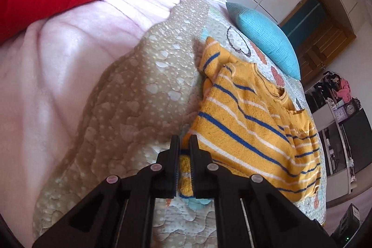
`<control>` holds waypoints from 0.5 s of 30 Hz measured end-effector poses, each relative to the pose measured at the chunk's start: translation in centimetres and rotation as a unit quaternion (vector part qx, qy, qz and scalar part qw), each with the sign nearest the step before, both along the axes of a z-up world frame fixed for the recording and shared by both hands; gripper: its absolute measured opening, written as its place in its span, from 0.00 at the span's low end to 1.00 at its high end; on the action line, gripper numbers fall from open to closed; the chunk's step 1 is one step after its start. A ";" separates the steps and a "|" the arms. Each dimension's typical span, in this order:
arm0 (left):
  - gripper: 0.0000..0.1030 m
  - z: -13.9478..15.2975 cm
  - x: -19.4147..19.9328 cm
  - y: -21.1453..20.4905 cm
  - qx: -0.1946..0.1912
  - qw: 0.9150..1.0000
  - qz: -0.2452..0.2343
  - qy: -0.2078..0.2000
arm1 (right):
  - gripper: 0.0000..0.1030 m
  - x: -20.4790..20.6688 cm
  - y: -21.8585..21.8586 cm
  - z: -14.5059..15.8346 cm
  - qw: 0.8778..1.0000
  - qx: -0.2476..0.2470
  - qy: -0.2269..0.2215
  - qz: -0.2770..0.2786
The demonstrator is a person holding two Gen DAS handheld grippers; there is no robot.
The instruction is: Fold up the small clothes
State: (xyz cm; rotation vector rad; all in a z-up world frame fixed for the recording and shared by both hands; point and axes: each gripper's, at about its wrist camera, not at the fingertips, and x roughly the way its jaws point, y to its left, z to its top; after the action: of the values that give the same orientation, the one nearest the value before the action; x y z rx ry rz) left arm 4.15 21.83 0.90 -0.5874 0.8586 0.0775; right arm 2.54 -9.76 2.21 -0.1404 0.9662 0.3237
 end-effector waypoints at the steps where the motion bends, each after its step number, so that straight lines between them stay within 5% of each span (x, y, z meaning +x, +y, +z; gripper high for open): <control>1: 0.03 0.2 -0.2 0.2 0.022 1.000 0.015 0.001 | 0.73 0.0 0.0 0.0 1.000 0.000 0.000 0.000; 3: 0.03 0.3 -0.4 1.0 0.034 0.999 0.032 0.002 | 0.73 -0.1 0.0 0.0 1.000 -0.002 -0.001 -0.001; 6: 0.04 -0.2 -0.6 2.2 -0.029 0.999 0.025 -0.005 | 0.73 -0.1 -0.3 0.4 1.000 -0.004 -0.007 0.003; 10: 0.10 0.5 -1.1 1.9 -0.032 0.999 0.021 -0.018 | 0.73 1.4 -4.1 3.3 0.997 0.006 -0.051 -0.057; 15: 0.50 2.6 -1.8 -0.5 -0.014 0.997 -0.004 -0.072 | 0.73 7.7 -8.6 8.4 0.990 0.062 -0.086 -0.094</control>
State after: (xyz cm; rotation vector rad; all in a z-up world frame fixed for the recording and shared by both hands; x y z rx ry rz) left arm 2.37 21.34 3.52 -0.6073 0.7221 0.0154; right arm 10.23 -18.35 10.60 0.0352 0.7796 0.1943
